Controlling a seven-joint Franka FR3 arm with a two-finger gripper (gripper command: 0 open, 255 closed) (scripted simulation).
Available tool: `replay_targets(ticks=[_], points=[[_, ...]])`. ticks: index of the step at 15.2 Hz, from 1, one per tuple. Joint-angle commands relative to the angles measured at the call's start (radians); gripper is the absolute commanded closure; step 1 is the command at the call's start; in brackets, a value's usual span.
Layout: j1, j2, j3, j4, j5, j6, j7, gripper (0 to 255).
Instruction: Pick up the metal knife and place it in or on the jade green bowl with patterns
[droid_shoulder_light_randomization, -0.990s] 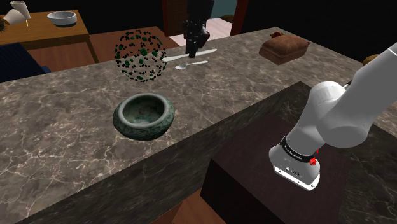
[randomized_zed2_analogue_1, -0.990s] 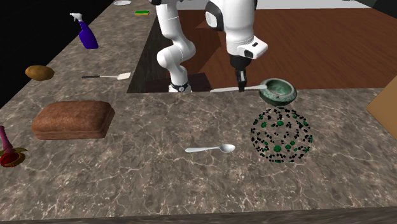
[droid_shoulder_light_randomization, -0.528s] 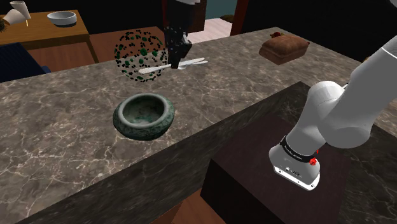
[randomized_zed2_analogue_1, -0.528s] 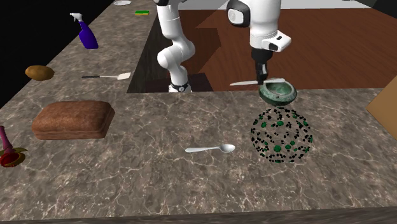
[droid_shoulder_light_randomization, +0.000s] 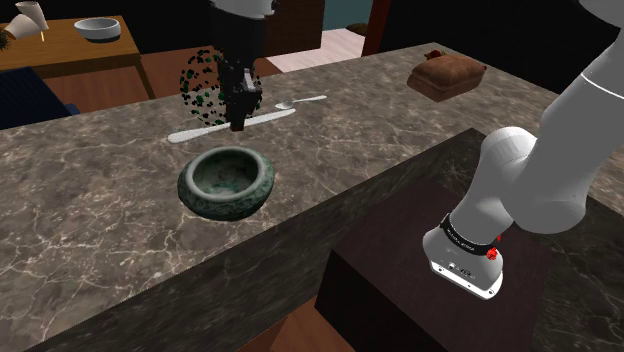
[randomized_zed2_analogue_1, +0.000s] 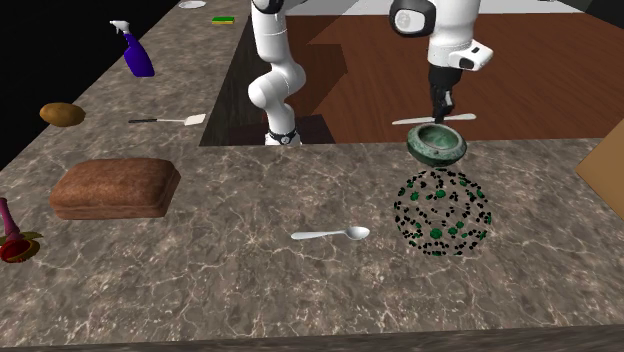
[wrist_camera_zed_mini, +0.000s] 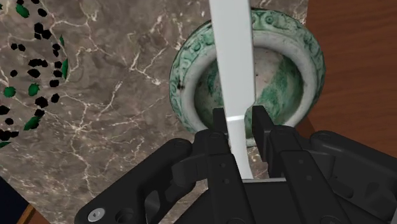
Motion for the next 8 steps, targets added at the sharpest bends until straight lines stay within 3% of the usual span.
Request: replay_targets(ticks=[1,3,8], points=[[0.021,0.038,0.025,0.05,-0.009,-0.005,0.051,255],[0.039,0.079,0.045,0.099,-0.02,-0.008,0.093,255],[0.04,0.079,0.046,0.032,-0.017,0.059,0.085,255]])
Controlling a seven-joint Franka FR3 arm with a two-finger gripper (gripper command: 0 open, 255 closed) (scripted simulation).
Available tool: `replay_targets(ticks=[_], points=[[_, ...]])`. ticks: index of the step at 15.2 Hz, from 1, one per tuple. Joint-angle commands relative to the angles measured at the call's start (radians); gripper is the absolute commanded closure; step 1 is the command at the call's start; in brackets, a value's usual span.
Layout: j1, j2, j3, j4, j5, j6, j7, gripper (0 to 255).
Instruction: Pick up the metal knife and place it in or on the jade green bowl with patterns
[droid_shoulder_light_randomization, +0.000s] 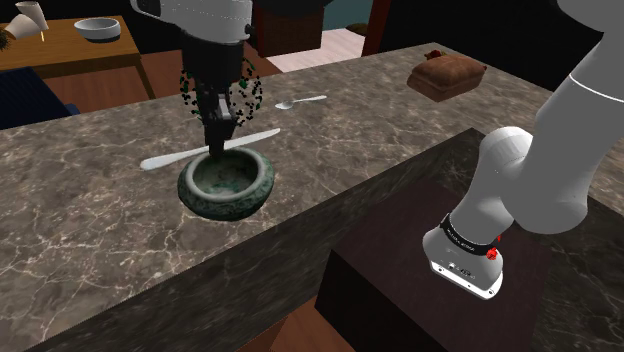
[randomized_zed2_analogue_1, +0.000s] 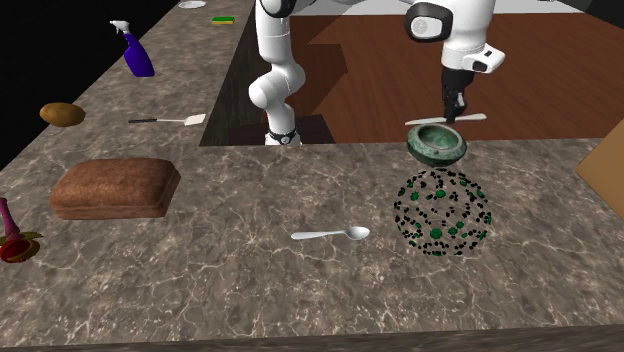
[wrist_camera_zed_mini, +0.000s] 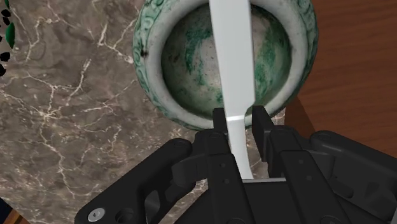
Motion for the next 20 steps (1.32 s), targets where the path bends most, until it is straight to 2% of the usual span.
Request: replay_targets(ticks=[1,10,18,19,20], points=[[0.0,0.002,0.0,-0.026,0.001,0.028,-0.004,255],[0.002,0.019,0.002,-0.131,0.007,0.149,-0.018,255],[0.002,0.019,0.002,-0.131,0.007,0.149,-0.018,255],[0.002,0.016,0.002,-0.134,0.007,0.15,-0.018,0],[0.002,0.019,0.002,-0.131,0.007,0.15,-0.018,0]])
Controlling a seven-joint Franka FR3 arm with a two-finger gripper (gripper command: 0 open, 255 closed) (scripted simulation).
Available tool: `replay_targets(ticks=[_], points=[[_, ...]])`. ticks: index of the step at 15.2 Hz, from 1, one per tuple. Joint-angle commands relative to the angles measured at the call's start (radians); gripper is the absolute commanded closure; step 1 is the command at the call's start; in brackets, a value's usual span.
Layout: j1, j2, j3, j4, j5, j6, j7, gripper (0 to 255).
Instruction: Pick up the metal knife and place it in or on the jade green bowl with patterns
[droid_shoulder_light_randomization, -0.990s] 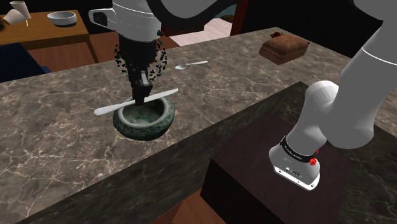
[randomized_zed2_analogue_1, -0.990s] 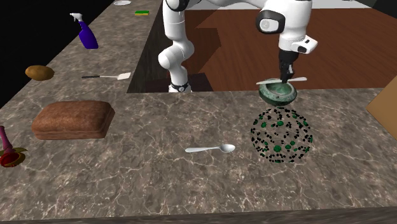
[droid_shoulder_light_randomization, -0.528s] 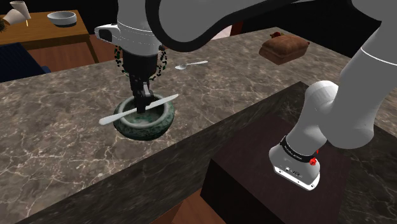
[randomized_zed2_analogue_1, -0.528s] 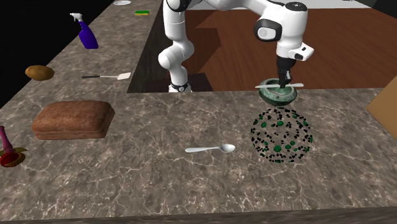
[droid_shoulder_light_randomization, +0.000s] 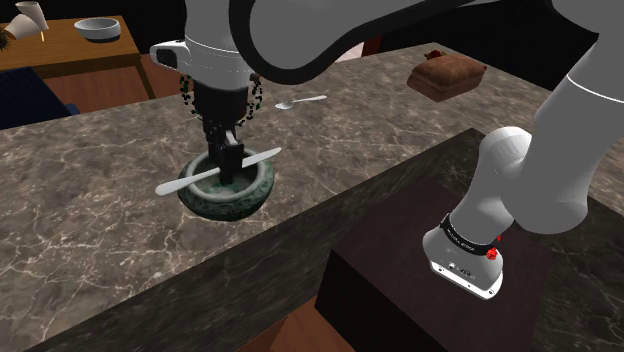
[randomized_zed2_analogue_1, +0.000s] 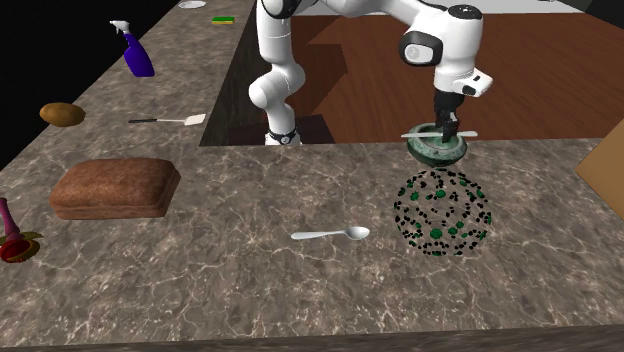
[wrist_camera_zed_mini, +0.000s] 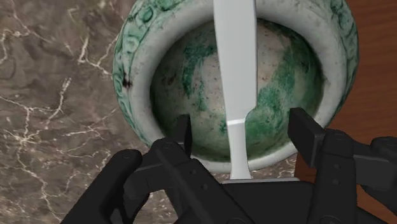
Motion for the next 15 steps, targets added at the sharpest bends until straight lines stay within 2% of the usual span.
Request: replay_targets(ticks=[1,4,8,15], points=[[0.0,0.001,0.0,-0.001,0.0,0.0,0.0,0],[0.0,0.001,0.0,-0.001,0.0,-0.001,0.0,0],[-0.008,-0.041,-0.008,0.075,-0.001,-0.119,0.0,0],[-0.008,-0.041,-0.008,0.075,-0.001,-0.119,0.0,0]])
